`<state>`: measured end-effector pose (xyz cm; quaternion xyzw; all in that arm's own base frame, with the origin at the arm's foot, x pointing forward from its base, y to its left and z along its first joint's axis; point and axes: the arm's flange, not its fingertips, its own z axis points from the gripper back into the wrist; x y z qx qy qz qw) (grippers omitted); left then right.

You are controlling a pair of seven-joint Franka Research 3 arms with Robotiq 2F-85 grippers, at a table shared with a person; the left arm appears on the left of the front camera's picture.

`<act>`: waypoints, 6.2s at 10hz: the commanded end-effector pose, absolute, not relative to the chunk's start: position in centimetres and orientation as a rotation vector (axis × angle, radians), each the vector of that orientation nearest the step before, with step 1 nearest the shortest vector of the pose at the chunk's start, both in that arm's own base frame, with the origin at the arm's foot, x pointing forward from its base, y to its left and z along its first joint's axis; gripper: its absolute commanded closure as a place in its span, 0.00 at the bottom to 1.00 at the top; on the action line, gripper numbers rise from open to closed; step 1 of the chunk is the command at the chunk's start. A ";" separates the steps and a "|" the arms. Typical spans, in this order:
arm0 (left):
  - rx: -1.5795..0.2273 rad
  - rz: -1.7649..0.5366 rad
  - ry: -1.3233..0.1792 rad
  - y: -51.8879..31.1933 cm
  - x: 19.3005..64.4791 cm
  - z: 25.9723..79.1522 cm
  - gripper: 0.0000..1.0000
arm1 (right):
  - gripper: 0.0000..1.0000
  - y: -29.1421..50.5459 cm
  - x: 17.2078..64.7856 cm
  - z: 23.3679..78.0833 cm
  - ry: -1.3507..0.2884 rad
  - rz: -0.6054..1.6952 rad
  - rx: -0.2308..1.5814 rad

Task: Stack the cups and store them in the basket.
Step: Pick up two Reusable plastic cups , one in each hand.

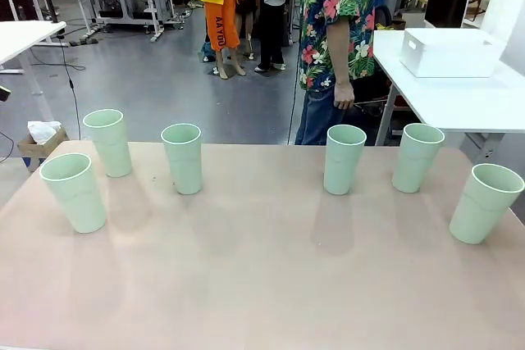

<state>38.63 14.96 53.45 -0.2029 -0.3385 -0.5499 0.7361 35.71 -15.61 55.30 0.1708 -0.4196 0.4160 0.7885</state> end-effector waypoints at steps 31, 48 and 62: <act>-0.644 -1.104 -0.881 16.5 37.5 51.8 0.00 | 0.00 -17.9 35.3 53.1 -1.045 0.834 0.459; -0.644 -1.104 -0.881 16.5 37.5 51.8 0.00 | 0.00 -17.9 35.3 53.1 -1.045 0.834 0.459; -0.644 -1.104 -0.881 16.5 37.5 51.8 0.00 | 0.00 -17.9 35.3 53.1 -1.045 0.834 0.459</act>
